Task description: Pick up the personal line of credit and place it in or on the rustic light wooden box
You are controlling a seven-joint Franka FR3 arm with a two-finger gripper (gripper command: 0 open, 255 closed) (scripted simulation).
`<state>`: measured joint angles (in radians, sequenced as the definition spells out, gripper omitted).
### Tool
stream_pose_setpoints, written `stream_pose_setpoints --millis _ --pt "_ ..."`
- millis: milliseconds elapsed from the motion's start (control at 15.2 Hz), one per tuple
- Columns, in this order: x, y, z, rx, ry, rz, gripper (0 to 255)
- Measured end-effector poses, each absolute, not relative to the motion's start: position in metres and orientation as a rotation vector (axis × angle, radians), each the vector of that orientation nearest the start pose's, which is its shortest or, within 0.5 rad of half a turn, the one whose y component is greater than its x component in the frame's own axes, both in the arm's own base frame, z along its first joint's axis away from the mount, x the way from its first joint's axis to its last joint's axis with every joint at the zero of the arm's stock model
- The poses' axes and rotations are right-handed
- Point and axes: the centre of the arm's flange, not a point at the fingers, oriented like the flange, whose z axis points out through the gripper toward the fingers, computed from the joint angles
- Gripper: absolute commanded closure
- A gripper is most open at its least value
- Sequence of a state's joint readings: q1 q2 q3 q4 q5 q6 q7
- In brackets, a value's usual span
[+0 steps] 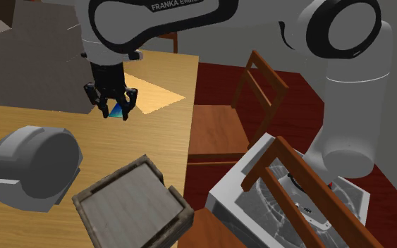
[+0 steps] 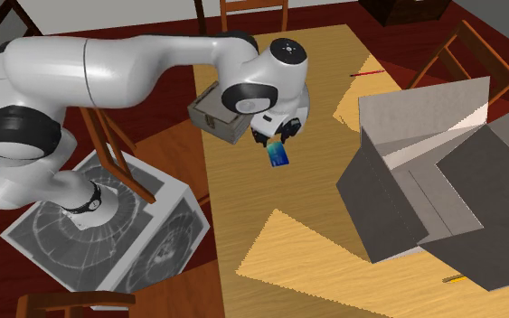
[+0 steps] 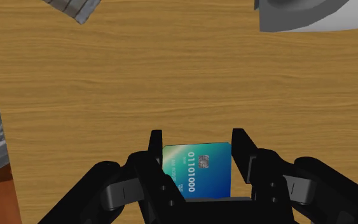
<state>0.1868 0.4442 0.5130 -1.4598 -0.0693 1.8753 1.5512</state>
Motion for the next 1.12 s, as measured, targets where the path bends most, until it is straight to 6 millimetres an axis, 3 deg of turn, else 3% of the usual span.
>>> stream_pose_setpoints --millis 594,726,1122 --pt "0.556 0.39 0.503 -2.761 1.293 0.183 255" --pt "0.544 0.397 0.507 -2.761 1.293 0.182 255" --pt "0.474 0.431 0.511 -2.762 1.292 0.183 255"
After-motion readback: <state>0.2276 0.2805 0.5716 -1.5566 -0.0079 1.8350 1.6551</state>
